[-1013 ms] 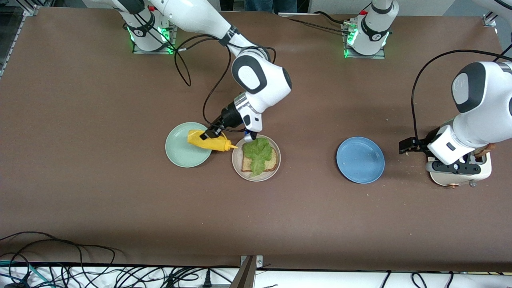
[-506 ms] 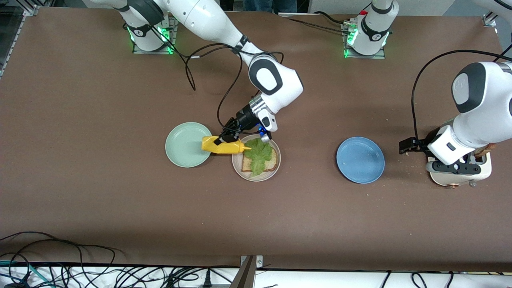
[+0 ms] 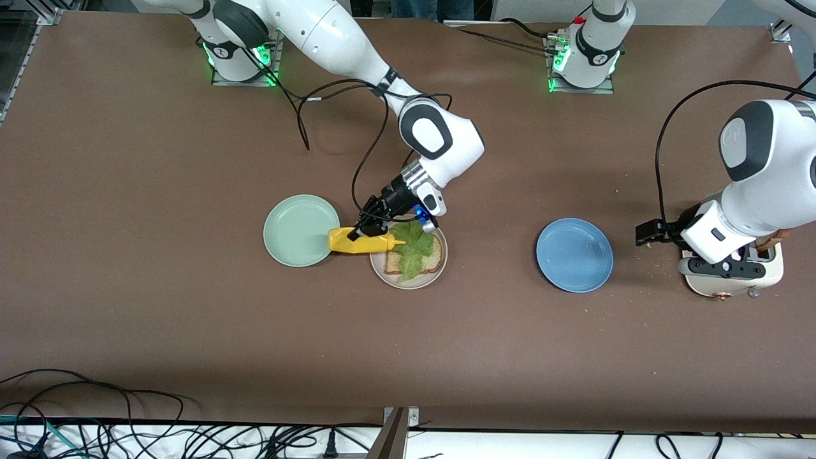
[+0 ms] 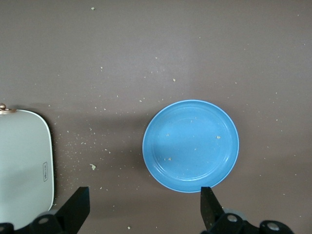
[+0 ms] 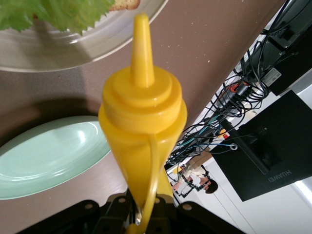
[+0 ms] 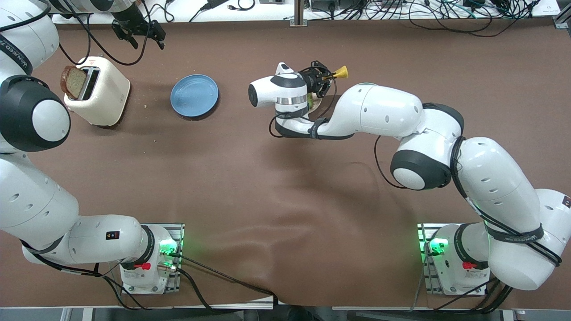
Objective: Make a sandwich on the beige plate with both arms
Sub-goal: 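Tilt the mustard nozzle down over the lettuce with the right gripper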
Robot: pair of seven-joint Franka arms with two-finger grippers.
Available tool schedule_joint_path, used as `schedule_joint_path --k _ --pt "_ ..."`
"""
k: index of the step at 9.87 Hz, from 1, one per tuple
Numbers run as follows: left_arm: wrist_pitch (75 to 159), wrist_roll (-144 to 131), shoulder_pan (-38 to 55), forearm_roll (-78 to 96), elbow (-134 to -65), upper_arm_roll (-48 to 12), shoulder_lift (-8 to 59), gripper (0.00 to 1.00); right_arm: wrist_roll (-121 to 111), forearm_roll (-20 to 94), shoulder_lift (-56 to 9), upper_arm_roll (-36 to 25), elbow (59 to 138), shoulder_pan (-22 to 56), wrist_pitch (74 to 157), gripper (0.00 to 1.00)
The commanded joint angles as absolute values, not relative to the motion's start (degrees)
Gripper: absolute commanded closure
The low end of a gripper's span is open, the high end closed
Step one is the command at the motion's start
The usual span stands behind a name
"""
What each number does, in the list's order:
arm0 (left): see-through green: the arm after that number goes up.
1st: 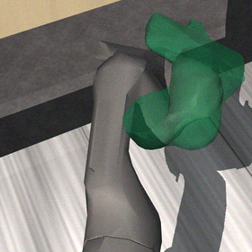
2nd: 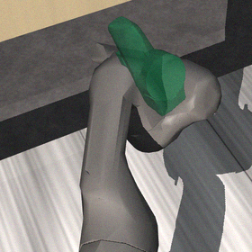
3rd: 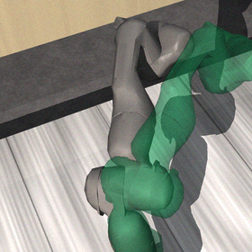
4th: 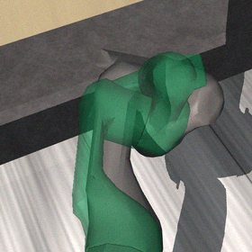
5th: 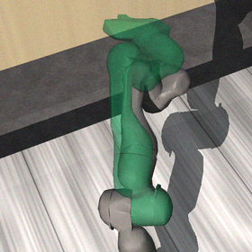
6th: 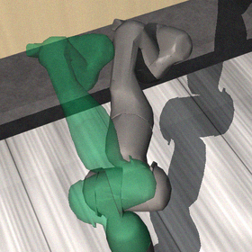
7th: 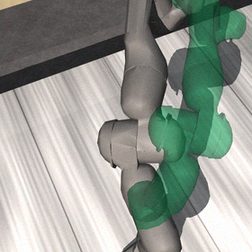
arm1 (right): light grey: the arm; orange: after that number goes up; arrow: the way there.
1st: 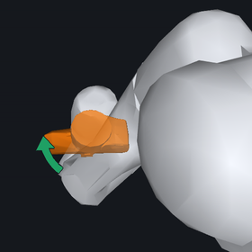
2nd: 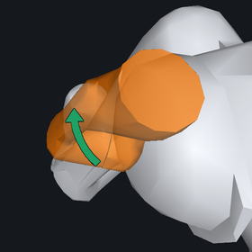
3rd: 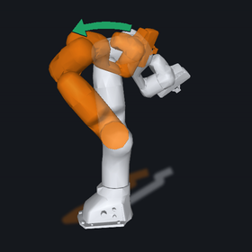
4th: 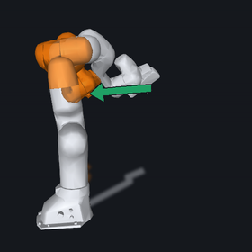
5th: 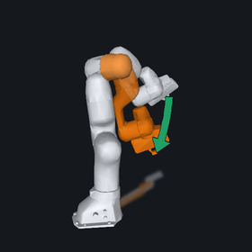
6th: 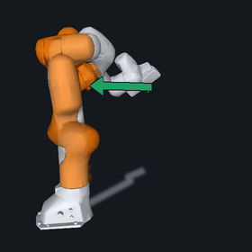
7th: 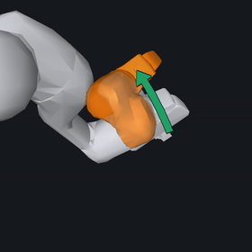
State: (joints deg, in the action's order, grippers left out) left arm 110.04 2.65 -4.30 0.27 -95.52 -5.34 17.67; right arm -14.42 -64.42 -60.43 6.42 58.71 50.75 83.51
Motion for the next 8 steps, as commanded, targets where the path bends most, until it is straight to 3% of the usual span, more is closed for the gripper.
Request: schedule_joint_path --k 1,8 --pt "109.95 1.67 -4.39 -1.76 -95.54 -5.62 17.58 0.0 -16.44 -65.92 -63.1 3.43 54.94 53.7 83.58 1.0" --pt "109.95 1.67 -4.39 -1.76 -95.54 -5.63 17.67 0.0 -19.51 -64.61 -61.88 1.84 51.62 53.35 80.35 1.0"
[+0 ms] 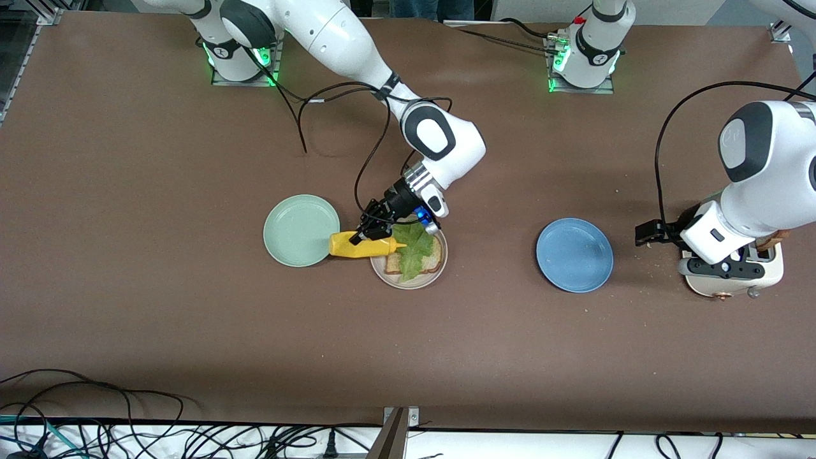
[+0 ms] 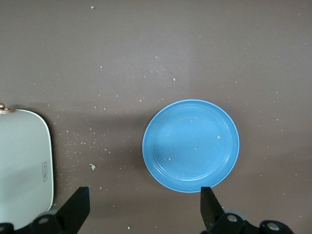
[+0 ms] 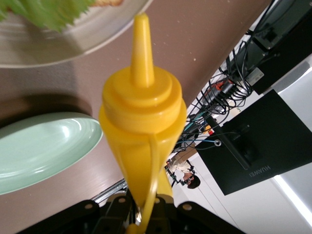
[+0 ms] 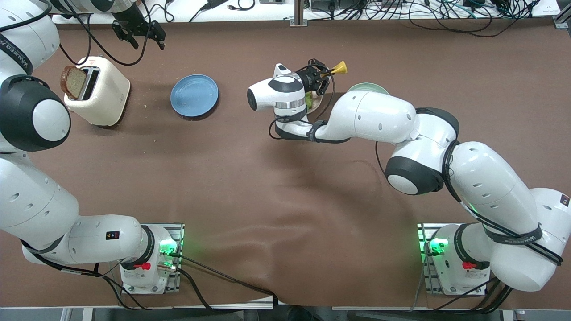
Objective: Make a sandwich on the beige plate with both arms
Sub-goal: 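Tilt the mustard nozzle down over the lettuce with the right gripper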
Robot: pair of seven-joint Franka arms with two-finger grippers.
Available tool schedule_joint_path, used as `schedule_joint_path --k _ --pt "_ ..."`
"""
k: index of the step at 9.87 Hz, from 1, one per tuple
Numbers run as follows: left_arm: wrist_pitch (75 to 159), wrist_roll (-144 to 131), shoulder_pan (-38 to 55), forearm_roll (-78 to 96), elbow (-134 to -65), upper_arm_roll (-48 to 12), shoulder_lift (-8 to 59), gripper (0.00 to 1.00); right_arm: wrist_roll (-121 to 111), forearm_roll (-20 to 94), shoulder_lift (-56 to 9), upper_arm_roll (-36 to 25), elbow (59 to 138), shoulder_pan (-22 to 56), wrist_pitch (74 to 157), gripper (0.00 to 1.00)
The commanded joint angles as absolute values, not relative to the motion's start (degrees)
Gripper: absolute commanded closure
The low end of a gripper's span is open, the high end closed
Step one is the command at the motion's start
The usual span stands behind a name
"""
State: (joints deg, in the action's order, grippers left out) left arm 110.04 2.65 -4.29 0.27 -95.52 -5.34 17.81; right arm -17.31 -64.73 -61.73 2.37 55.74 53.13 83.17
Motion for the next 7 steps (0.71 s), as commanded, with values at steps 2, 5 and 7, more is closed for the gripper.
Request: schedule_joint_path --k 2,5,7 --pt "109.95 1.67 -4.48 -1.76 -95.45 -5.63 17.67 0.0 -18.38 -60.32 -59.52 1.58 51.15 51.78 78.93 1.0" --pt "109.95 1.67 -4.48 -1.84 -95.45 -5.54 17.58 0.0 -17.23 -53.45 -54.15 1.76 51.59 47.56 78.22 1.0" --pt "109.95 1.76 -4.66 -1.85 -95.36 -5.54 17.58 0.0 -16.09 -49.5 -49.86 1.23 53.51 44.58 78.57 1.0"
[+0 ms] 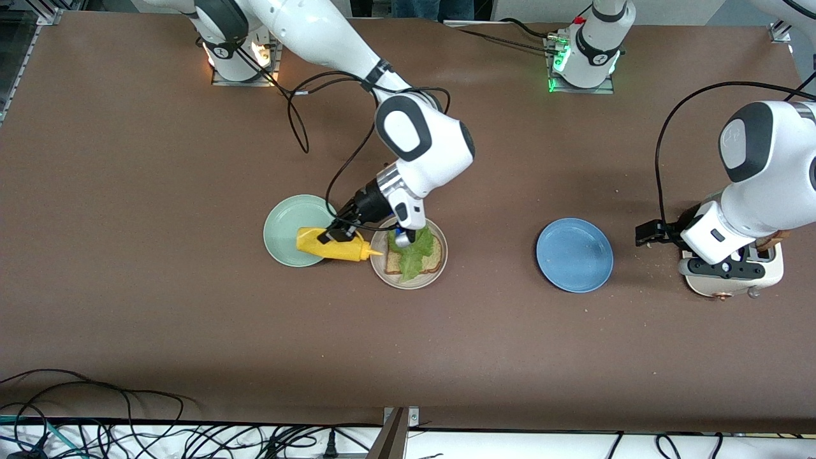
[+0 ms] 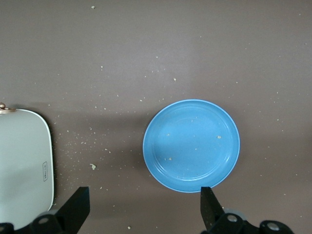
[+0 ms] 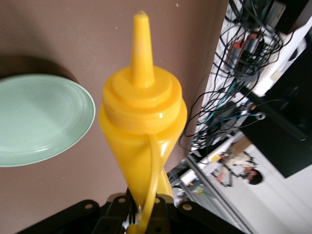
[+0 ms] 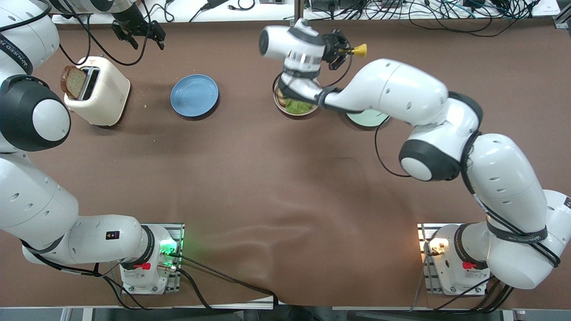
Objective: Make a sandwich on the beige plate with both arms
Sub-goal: 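Carry the mustard bottle back beside the green plate and set it upright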
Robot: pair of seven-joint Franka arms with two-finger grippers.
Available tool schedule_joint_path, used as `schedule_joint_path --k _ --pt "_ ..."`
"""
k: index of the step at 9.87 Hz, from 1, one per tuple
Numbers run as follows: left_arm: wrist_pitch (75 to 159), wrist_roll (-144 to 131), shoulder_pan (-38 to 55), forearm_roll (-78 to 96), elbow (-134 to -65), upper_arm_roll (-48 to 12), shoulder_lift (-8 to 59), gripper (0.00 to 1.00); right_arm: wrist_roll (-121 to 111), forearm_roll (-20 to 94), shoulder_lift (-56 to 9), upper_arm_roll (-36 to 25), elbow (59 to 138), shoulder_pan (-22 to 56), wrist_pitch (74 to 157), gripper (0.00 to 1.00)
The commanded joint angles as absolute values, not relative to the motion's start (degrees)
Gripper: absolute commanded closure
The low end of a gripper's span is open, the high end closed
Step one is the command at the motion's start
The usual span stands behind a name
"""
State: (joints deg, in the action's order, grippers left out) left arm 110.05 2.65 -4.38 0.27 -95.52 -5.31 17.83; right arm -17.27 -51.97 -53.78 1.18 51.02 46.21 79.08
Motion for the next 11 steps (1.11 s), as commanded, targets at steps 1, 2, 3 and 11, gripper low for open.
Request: schedule_joint_path --k 1,2,3,11 --pt "109.95 1.76 -4.66 -1.85 -95.36 -5.54 17.58 0.0 -14.17 -48.09 -47.66 1.14 55.35 43.26 78.66 1.0" --pt "109.95 1.76 -4.66 -1.85 -95.36 -5.54 17.58 0.0 -13.8 -46.08 -45.03 1.14 57.37 40.89 79.36 1.0" --pt "109.95 1.76 -4.66 -1.85 -95.36 -5.54 17.58 0.0 -13.45 -44.23 -41.35 1.14 61.22 38.96 81.71 1.0" --pt "109.95 1.76 -4.57 -1.85 -95.36 -5.54 17.67 0.0 -5.71 -30.24 -8.57 -12.98 108.74 32.87 118.77 1.0"
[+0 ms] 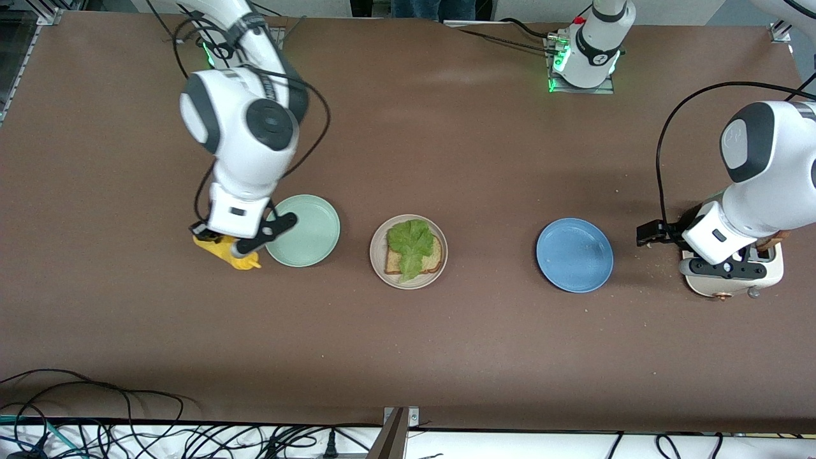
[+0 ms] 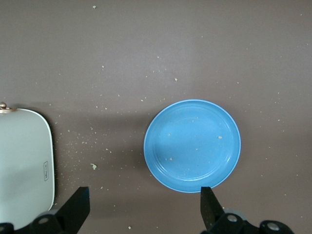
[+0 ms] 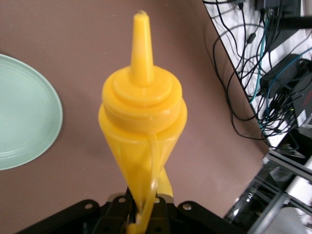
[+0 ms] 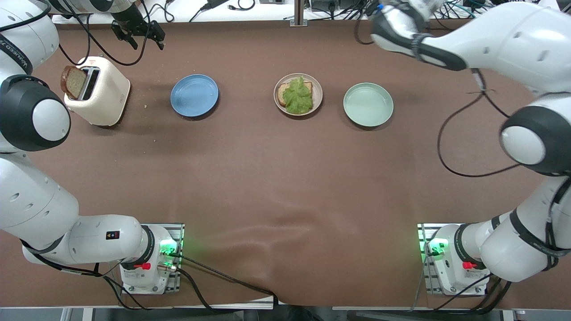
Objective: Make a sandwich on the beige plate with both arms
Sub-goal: 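Carry the mustard bottle back beside the green plate and set it upright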
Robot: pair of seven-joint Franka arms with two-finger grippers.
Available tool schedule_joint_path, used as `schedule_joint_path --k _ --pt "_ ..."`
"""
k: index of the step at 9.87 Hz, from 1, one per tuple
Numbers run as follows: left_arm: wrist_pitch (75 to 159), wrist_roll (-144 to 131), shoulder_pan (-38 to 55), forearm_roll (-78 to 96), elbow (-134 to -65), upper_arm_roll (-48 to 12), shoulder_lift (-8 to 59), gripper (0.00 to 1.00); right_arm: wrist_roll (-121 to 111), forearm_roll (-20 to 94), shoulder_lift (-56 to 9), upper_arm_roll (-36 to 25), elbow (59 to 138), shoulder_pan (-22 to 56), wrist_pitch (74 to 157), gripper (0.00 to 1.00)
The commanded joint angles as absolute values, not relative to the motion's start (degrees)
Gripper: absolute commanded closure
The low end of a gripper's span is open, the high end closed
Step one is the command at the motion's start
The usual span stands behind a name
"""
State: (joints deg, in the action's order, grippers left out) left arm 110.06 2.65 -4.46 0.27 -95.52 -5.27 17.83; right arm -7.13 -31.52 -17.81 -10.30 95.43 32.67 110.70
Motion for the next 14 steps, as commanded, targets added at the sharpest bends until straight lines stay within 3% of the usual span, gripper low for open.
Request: schedule_joint_path --k 1,6,10,14 --pt "109.95 1.76 -4.57 -1.85 -95.36 -5.54 17.75 0.0 -4.15 -30.15 -5.13 -15.97 114.72 32.87 124.74 1.0" --pt "110.21 7.34 -9.13 -2.98 -94.48 -5.45 17.67 0.0 1.39 -30.32 4.21 -24.95 134.09 32.87 147.87 1.0" --pt "111.45 24.21 -20.01 -5.45 -94.57 -5.54 17.67 0.0 5.36 -30.32 5.54 -30.4 144.38 32.96 165.71 1.0" --pt "111.53 35.66 -29.33 -5.36 -94.92 -5.54 17.75 0.0 6.67 -30.41 3.7 -33.66 149.84 32.87 180.49 1.0"
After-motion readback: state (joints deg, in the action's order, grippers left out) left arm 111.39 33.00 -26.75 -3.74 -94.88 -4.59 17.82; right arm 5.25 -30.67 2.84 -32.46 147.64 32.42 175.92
